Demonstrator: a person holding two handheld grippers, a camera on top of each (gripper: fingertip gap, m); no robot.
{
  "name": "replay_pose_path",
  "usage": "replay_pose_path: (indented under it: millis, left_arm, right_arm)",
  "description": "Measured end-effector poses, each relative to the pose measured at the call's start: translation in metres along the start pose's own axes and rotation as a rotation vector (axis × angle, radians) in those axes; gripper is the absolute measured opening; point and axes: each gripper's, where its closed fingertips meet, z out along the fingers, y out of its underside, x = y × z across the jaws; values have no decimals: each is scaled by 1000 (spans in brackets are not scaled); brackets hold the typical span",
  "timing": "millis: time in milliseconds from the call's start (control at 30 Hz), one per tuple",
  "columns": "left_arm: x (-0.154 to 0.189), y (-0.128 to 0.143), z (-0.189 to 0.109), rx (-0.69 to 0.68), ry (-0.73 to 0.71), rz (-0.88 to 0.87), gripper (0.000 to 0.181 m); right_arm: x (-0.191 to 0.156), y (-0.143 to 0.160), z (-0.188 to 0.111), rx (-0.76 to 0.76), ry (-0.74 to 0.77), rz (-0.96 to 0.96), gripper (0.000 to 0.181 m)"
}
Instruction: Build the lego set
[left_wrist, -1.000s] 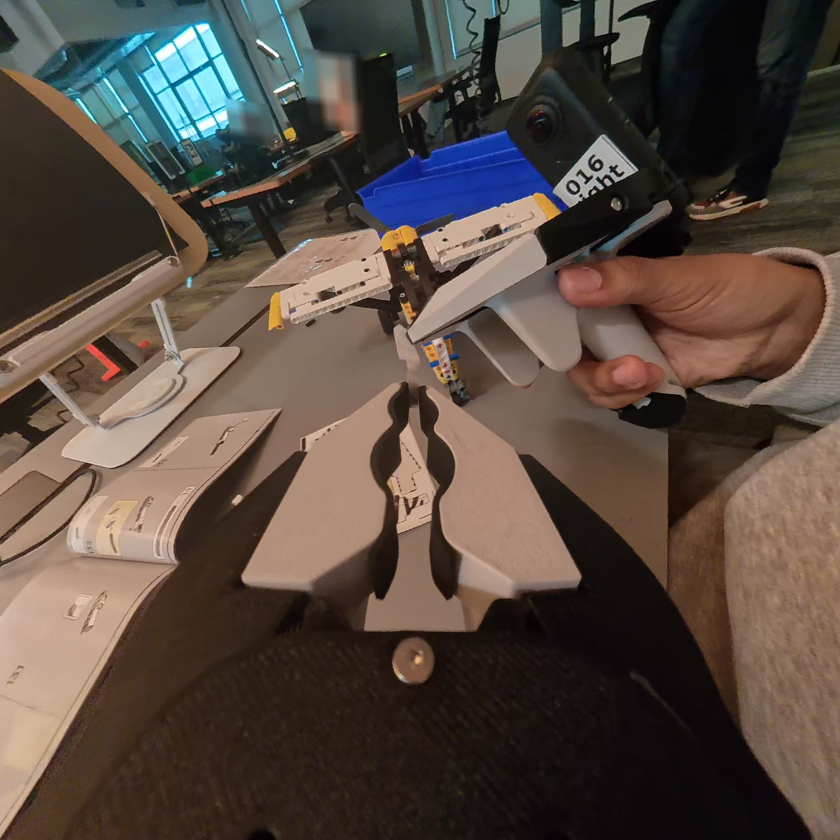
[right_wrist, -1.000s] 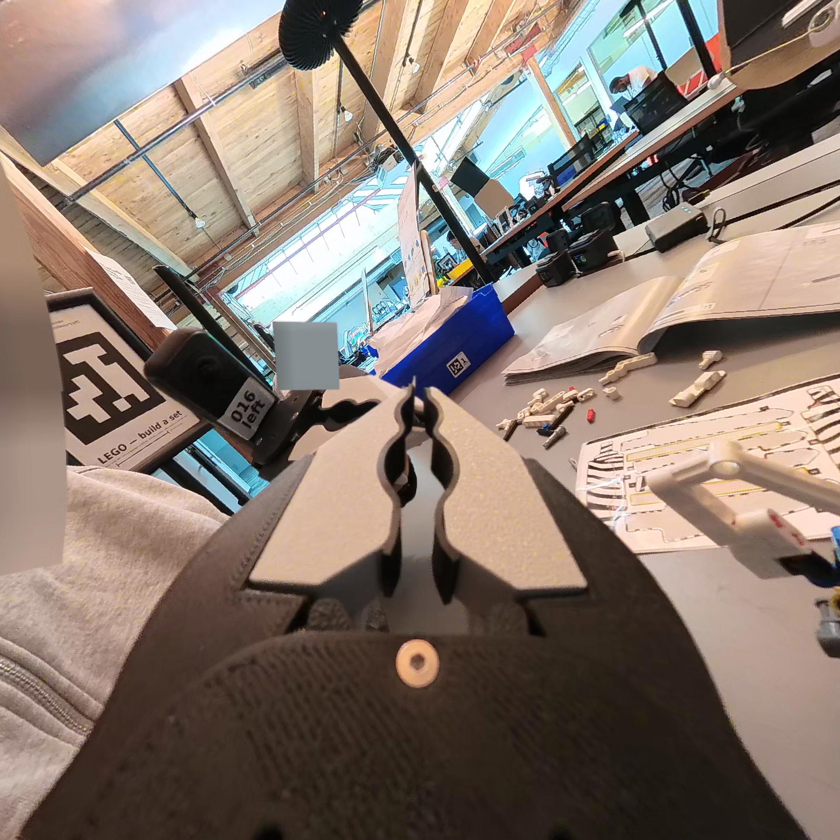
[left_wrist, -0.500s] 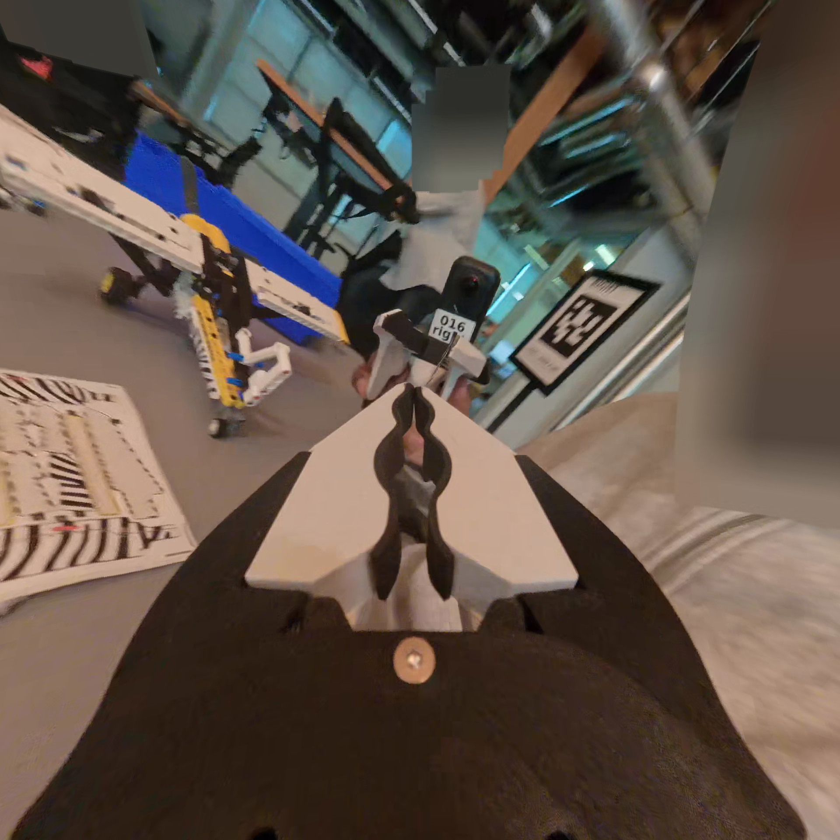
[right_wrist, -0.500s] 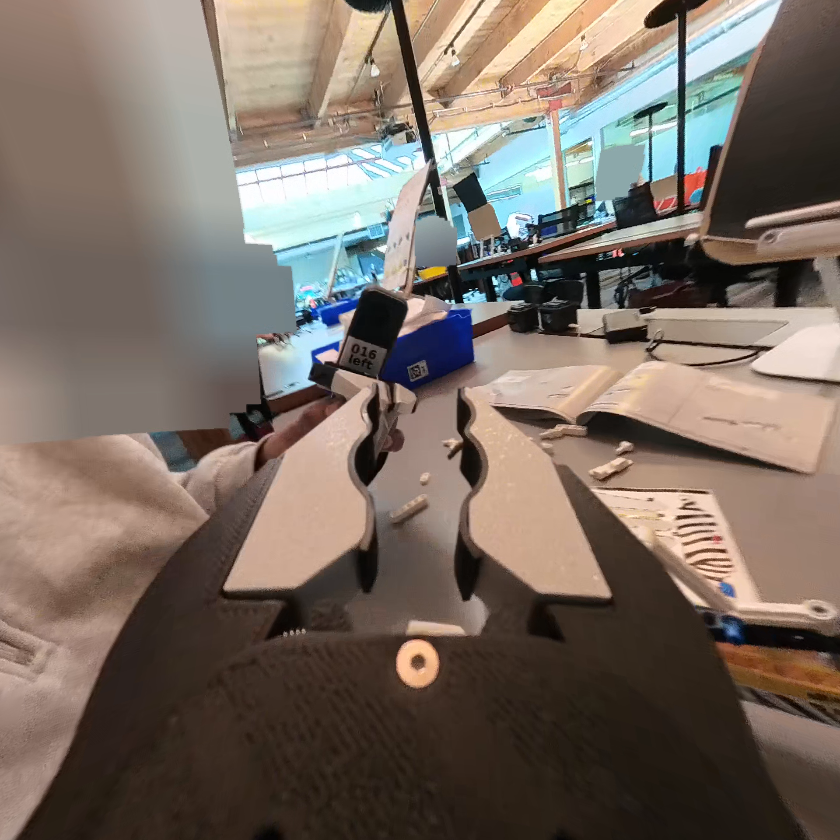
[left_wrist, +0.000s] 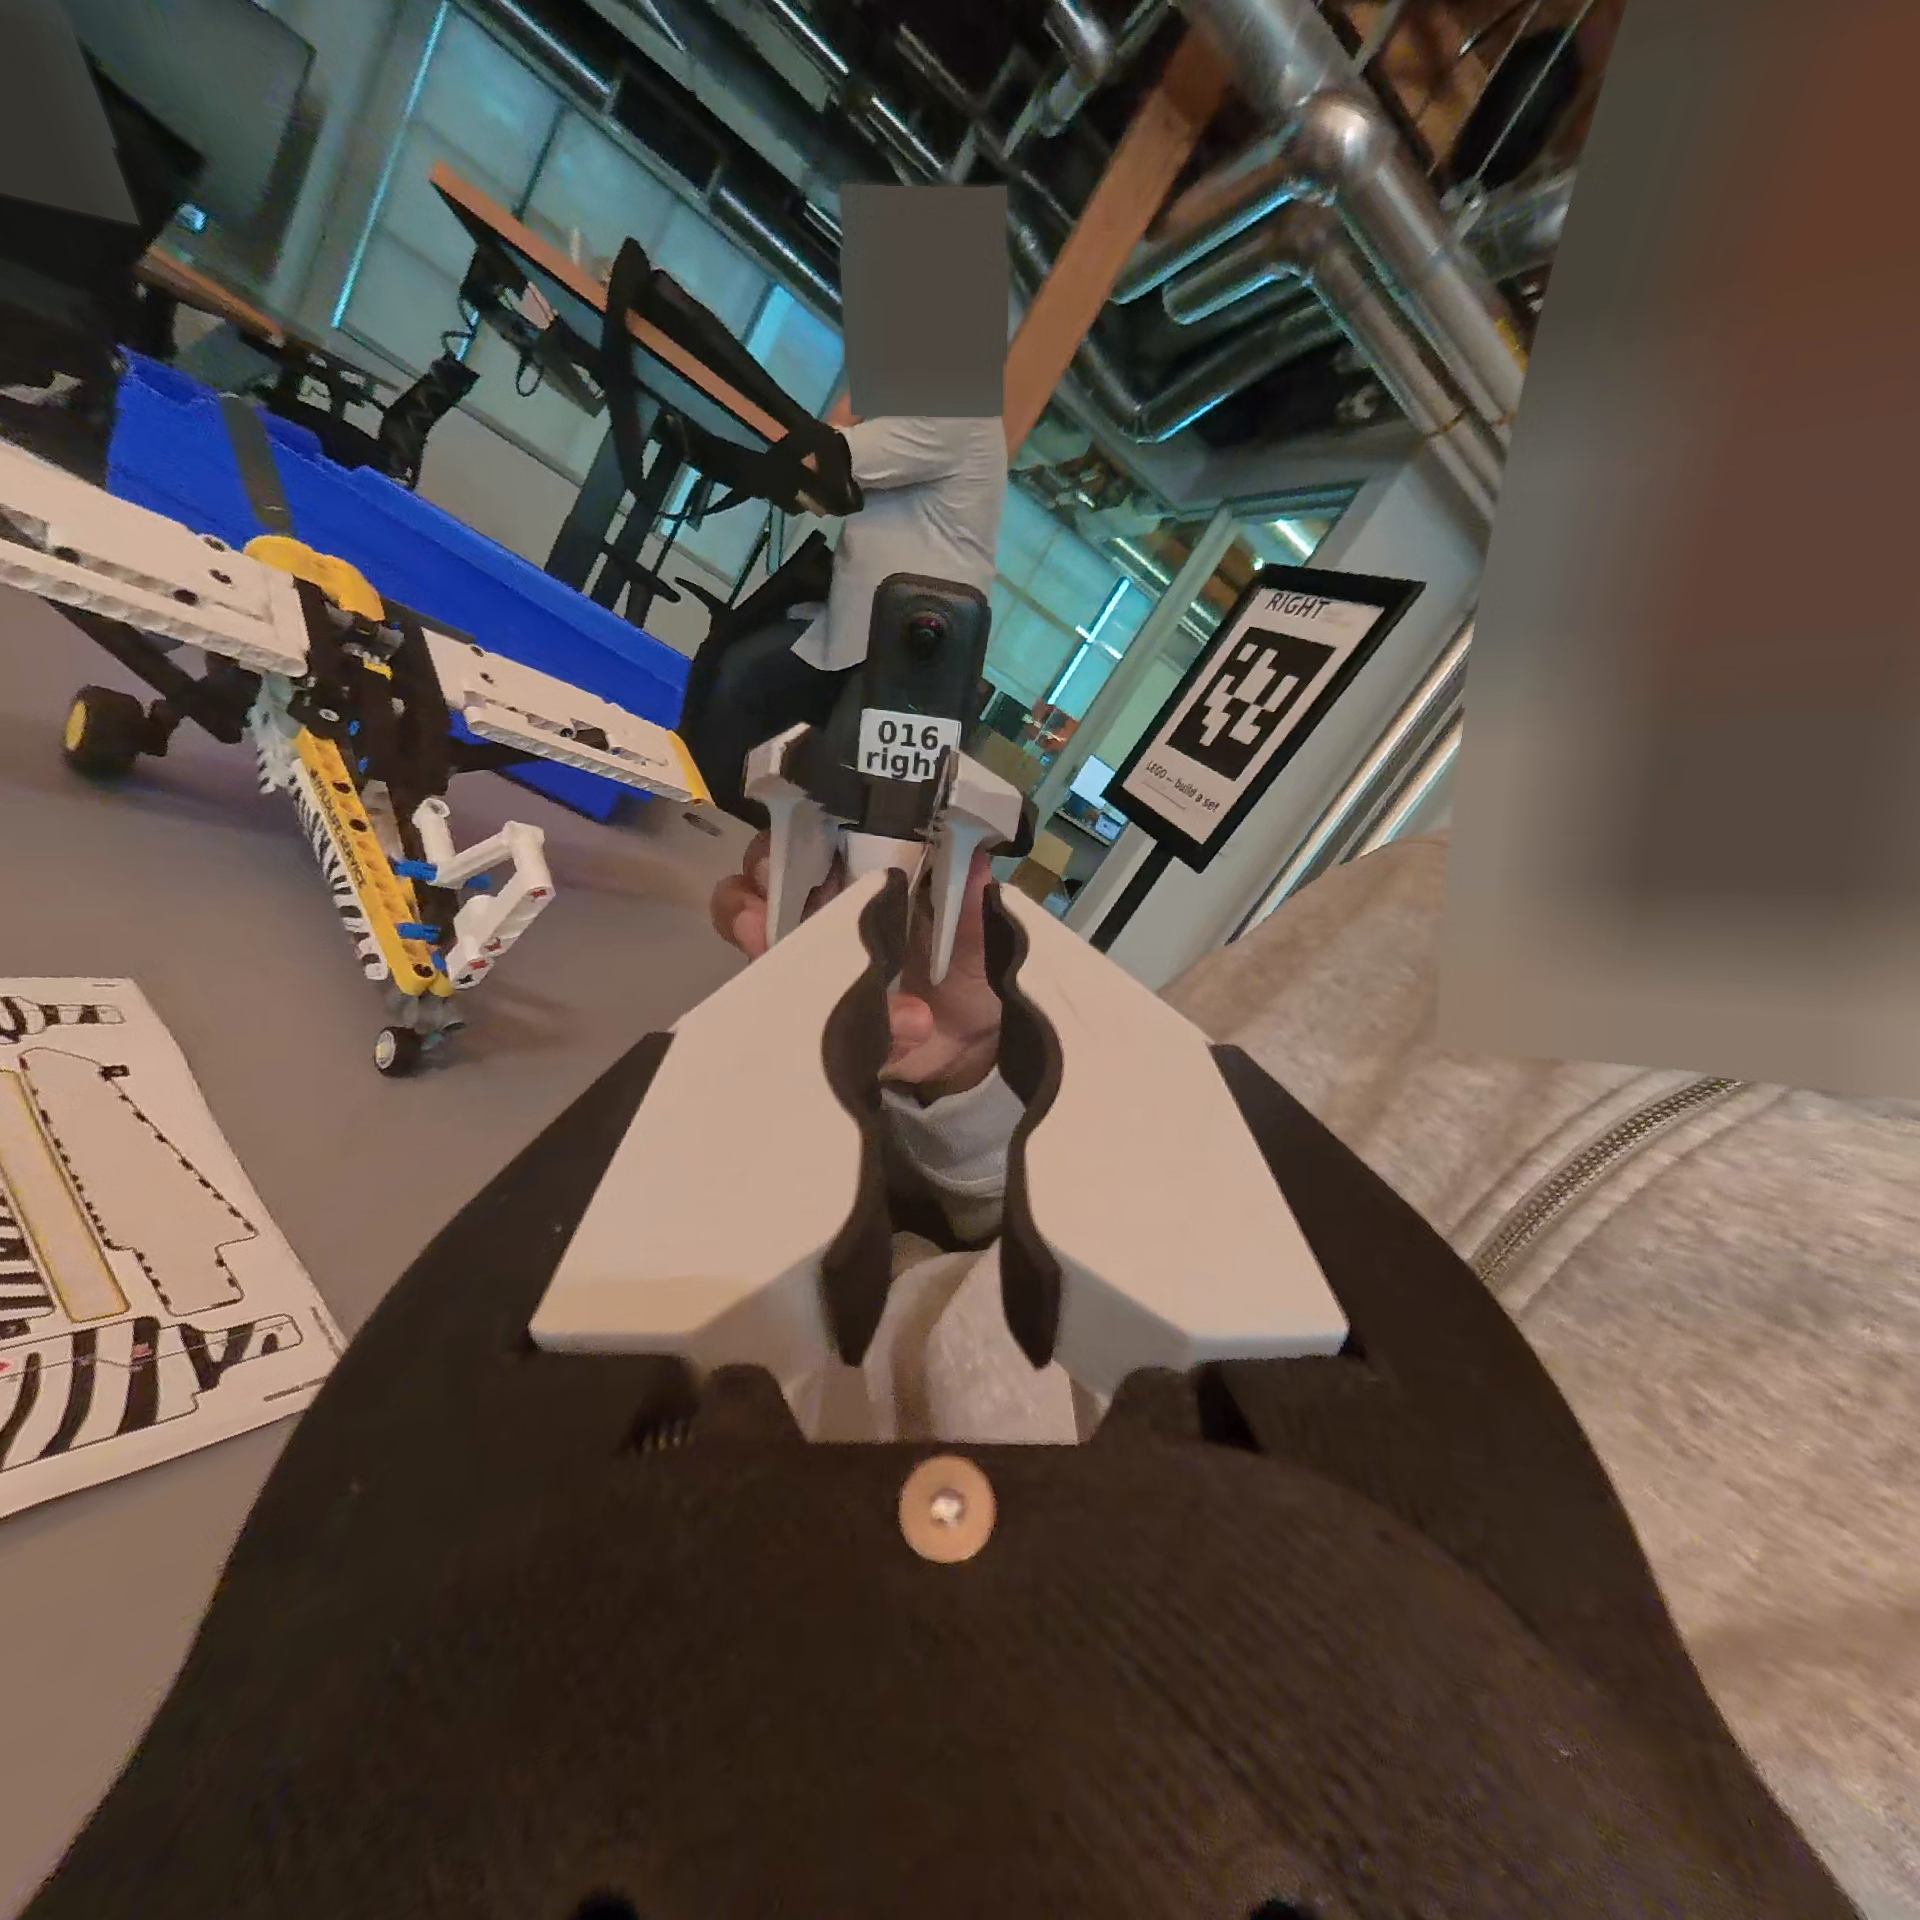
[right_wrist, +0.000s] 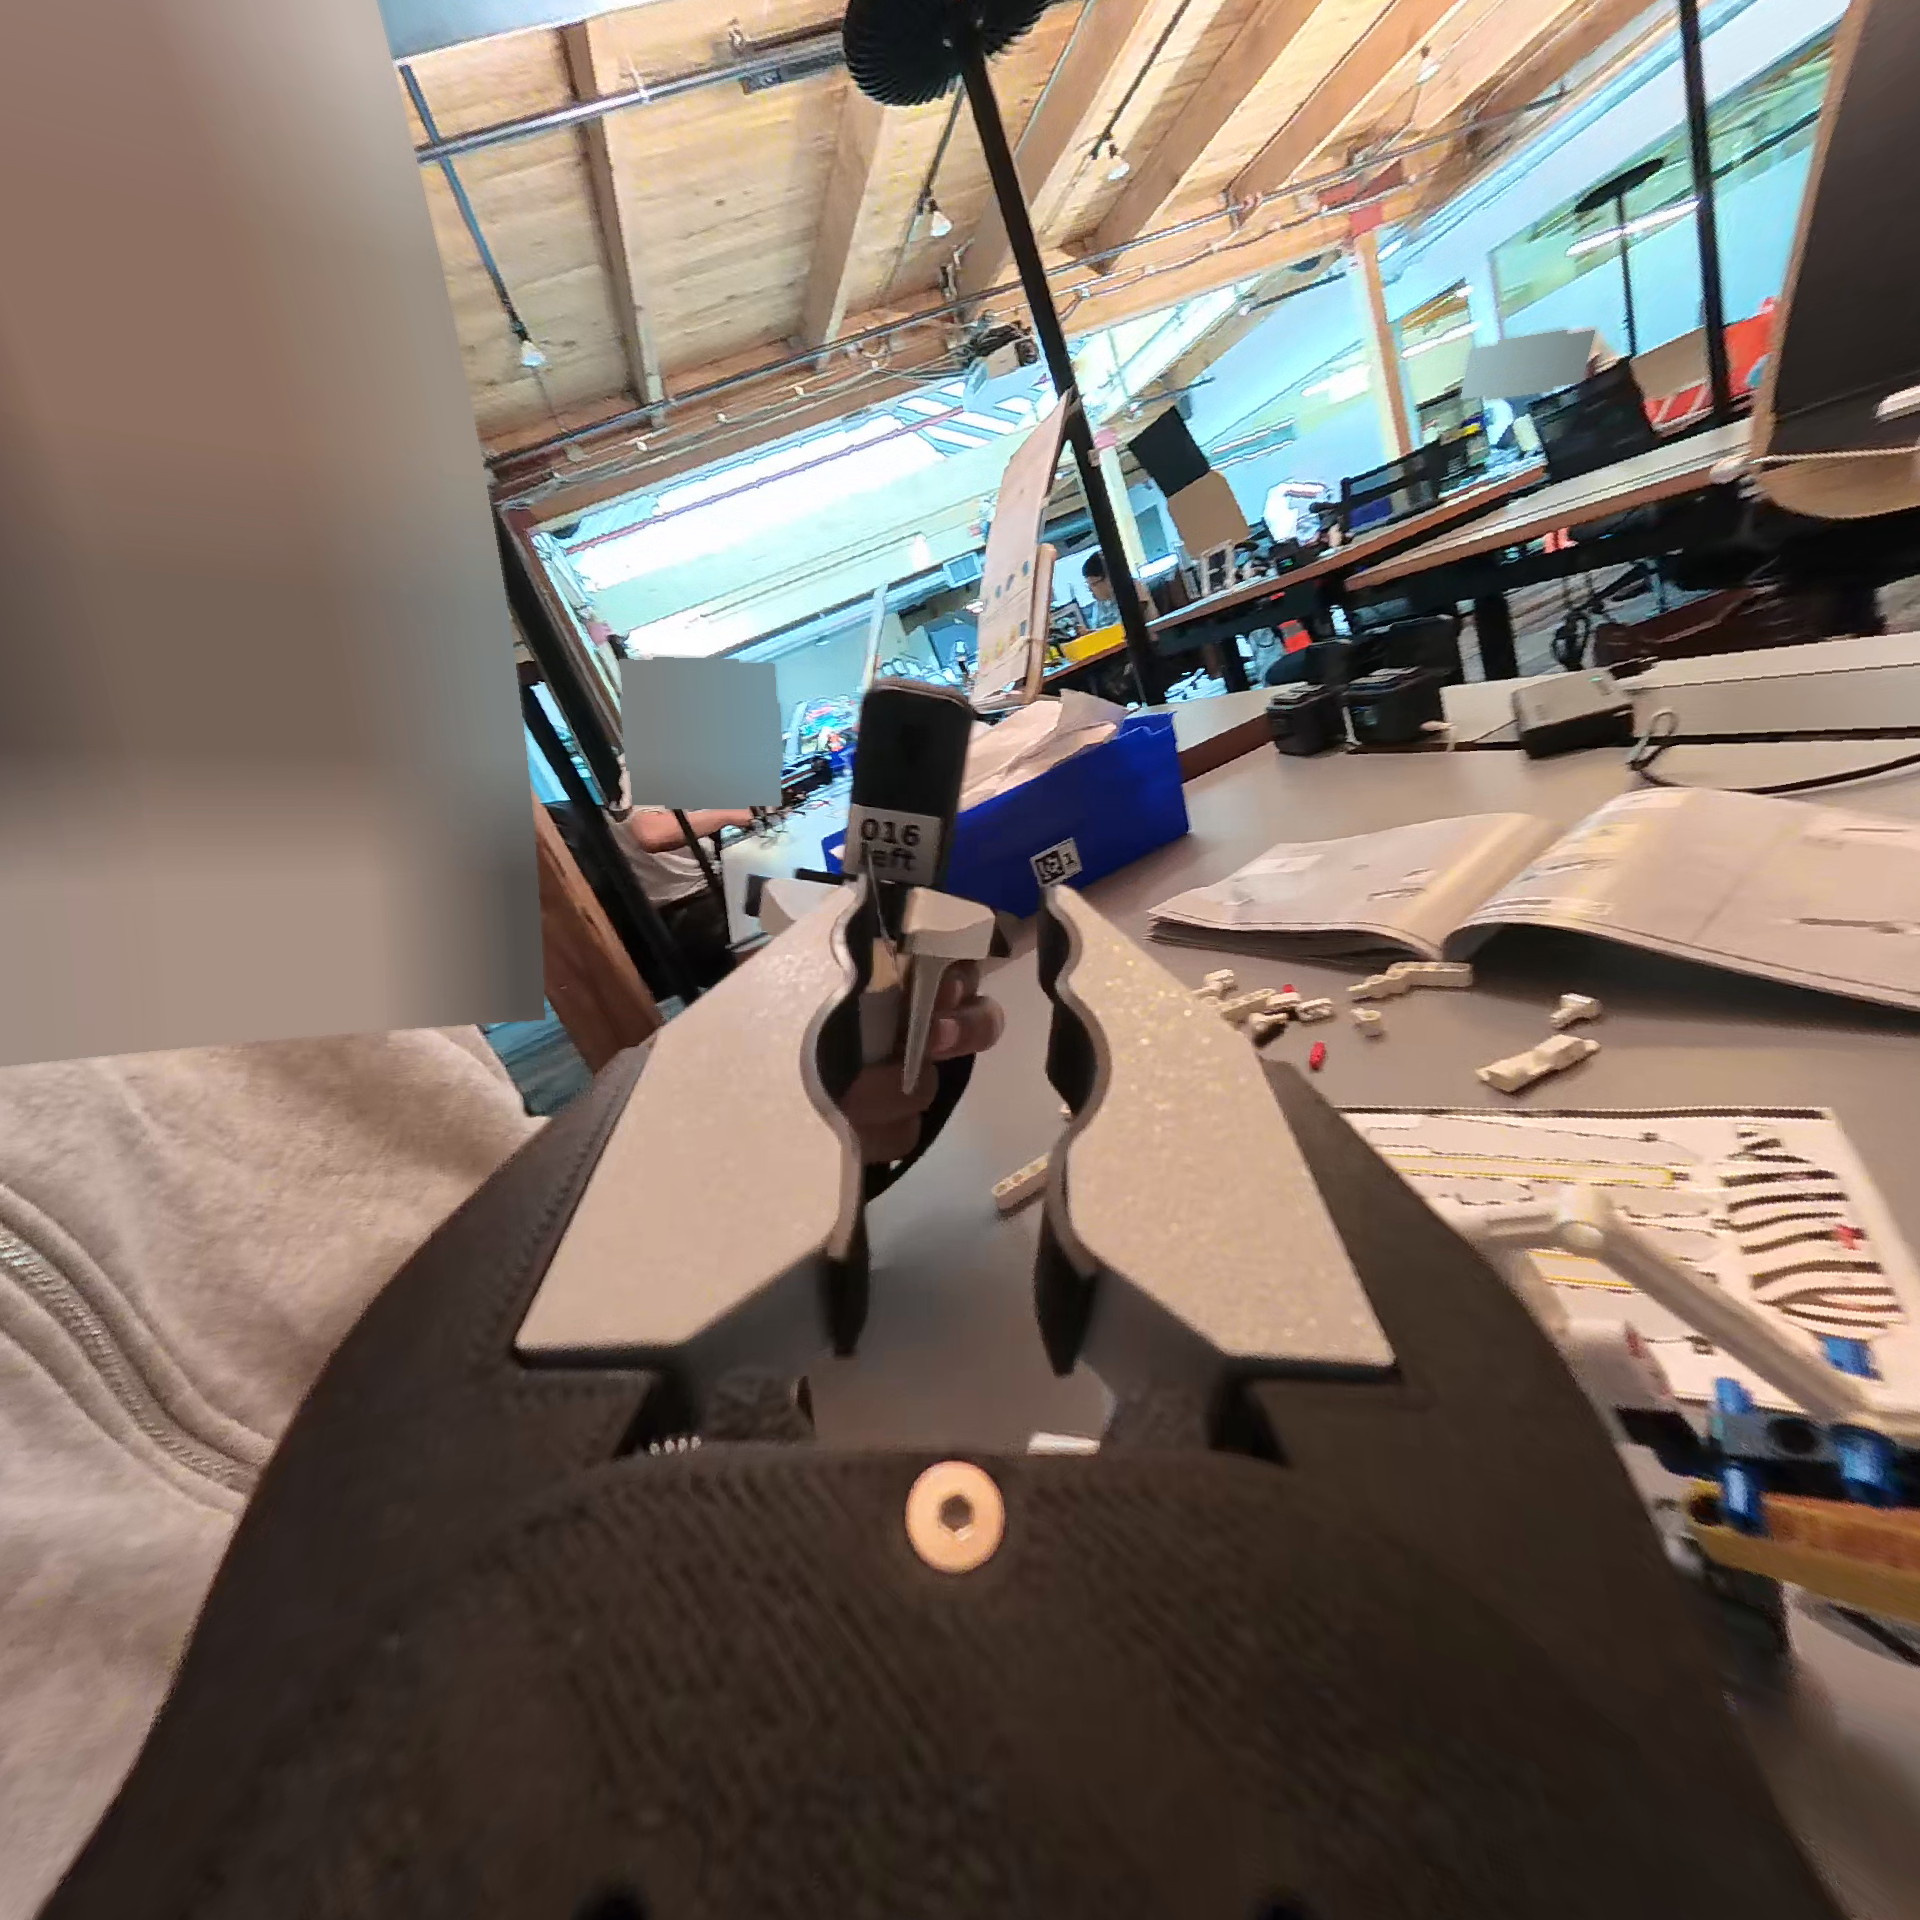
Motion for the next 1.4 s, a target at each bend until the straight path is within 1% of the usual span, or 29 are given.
replay_pose_path:
  millis: [233,300,400,567,600,667,733,800,867,900,1000,1167,1233,1300,1333,1400]
  left_arm:
    - [-1,4,4,-12,-16,15,9]
    - [2,4,3,-15,-7,28,0]
    - [2,4,2,-28,-16,49,0]
    - [-14,-3,-11,-36,-159,152,0]
    - [-18,-4,-14,-46,-211,202,0]
    - [-30,-2,-21,-110,-362,370,0]
    - [-44,1,-30,-237,-563,627,0]
    - [-52,-2,-39,-357,-764,926,0]
    - [-53,-5,-43,-449,-887,1187,0]
    - [-53,-4,-44,-491,-929,1288,0]
    - [-54,1,-43,-584,-984,1489,0]
    - [-48,5,-38,-620,-992,1672,0]
    - [-45,6,-37,-664,-998,1782,0]
    - [-43,7,-36,-680,-1006,1891,0]
    - [-43,8,-35,-686,-1008,1925,0]
    - [-45,10,-36,-707,-1010,1934,0]
  right_arm:
    - [-4,2,2,0,-32,32,30]
    - [-4,3,3,-5,-36,37,30]
    - [-4,4,3,-16,-39,40,32]
    - [-6,-6,-5,17,-57,69,37]
    - [-5,-7,-7,16,-49,67,37]
    - [-3,-5,-9,-7,-25,58,38]
    - [-1,0,-7,-46,-7,69,38]
    - [1,3,-6,-70,11,102,36]
    - [3,6,-5,-79,18,137,33]
    - [4,8,-5,-85,18,149,31]
    - [6,15,-2,-107,29,163,27]
    - [10,26,2,-151,45,179,20]
    - [15,30,4,-175,45,217,16]
    - [14,32,5,-185,14,273,14]
    - [13,32,6,-194,-8,300,14]
    - [9,36,10,-225,-51,337,15]
